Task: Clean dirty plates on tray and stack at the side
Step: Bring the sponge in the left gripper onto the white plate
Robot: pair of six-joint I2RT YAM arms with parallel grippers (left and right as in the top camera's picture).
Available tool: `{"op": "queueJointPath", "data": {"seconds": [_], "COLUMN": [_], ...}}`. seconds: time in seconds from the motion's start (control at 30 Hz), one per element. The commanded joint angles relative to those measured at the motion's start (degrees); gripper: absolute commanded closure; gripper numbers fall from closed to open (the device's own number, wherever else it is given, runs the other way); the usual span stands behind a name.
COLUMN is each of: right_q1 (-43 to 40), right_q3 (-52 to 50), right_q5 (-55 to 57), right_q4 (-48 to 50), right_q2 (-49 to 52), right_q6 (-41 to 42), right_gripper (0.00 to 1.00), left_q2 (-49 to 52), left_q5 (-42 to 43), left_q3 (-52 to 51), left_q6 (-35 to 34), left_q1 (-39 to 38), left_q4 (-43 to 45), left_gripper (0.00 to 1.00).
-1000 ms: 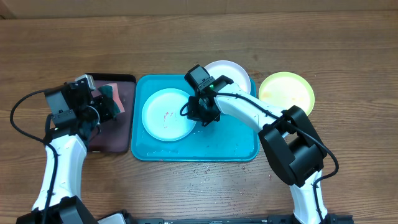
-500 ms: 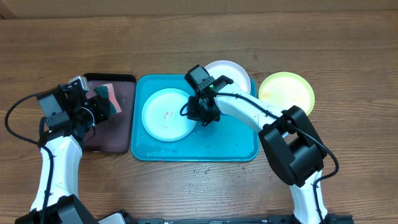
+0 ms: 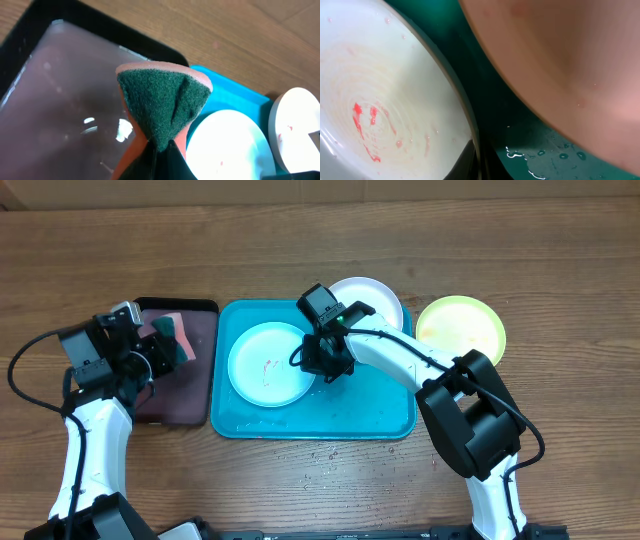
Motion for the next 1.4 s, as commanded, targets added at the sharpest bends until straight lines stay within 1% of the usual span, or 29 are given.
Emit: {"op": "queueJointPath", "data": {"seconds": [0.0, 0.1, 0.3, 0.37, 0.43, 0.67, 0.83, 0.93, 1.03, 1.17, 1.27, 1.37], "right_q1": [-0.22, -0.22, -0.22, -0.22, -0.22, -0.22, -0.22, -0.22, -0.22, -0.22, -0.22, -0.22], "right_q3": [0.76, 0.76, 0.76, 0.76, 0.76, 0.76, 0.76, 0.76, 0.76, 0.76, 0.76, 0.76], "right_q5": [0.94, 0.59, 0.59, 0.61, 0.61, 0.63, 0.63, 0.63, 0.61, 0.63, 0.63, 0.68], "right_q4": [0.50, 0.98, 1.44, 1.60, 1.62, 1.64, 1.60, 1.55, 1.53, 1.42, 1.44, 1.49], "right_q2": [0.22, 0.22, 0.22, 0.22, 0.22, 0.22, 0.22, 0.22, 0.22, 0.22, 0.22, 0.22], "right_q6": [-0.39, -0.39, -0.39, -0.39, -0.39, -0.42, -0.42, -0.42, -0.42, -0.42, -0.42, -0.42], "right_gripper": [0.96, 0.96, 0.96, 0.96, 0.96, 0.96, 0.96, 0.96, 0.96, 0.96, 0.96, 0.96], "left_q2": [0.28, 0.31, 2.64, 3.89, 5.55, 14.08, 19.63, 22.08, 22.80, 21.38, 19.28, 17.35], "left_q5": [-0.37, -1.97, -6.84, -6.84, -6.64, -6.40, -6.05, -7.04, -13.33, -16.96, -23.47, -27.61], "left_q3": [0.39, 2.21, 8.98, 10.27, 10.67, 10.67, 10.67, 10.67, 10.67, 11.06, 11.69, 11.89], "left_q6": [-1.70, -2.80, -3.21, -5.38, -9.29, -17.25, -22.95, -23.28, -23.39, -23.96, -23.89, -21.59], "left_q1": [-0.76, -3.02, -14.80, -18.47, -22.29, -30.62, -33.40, -33.88, -33.75, -32.13, -31.15, -31.12], "left_q4": [0.33, -2.34, -10.54, -11.74, -11.82, -11.02, -10.47, -8.17, -9.38, -10.05, -13.25, -15.52], "left_gripper": [0.96, 0.95, 0.96, 0.96, 0.96, 0.96, 0.96, 0.96, 0.96, 0.96, 0.96, 0.96]}}
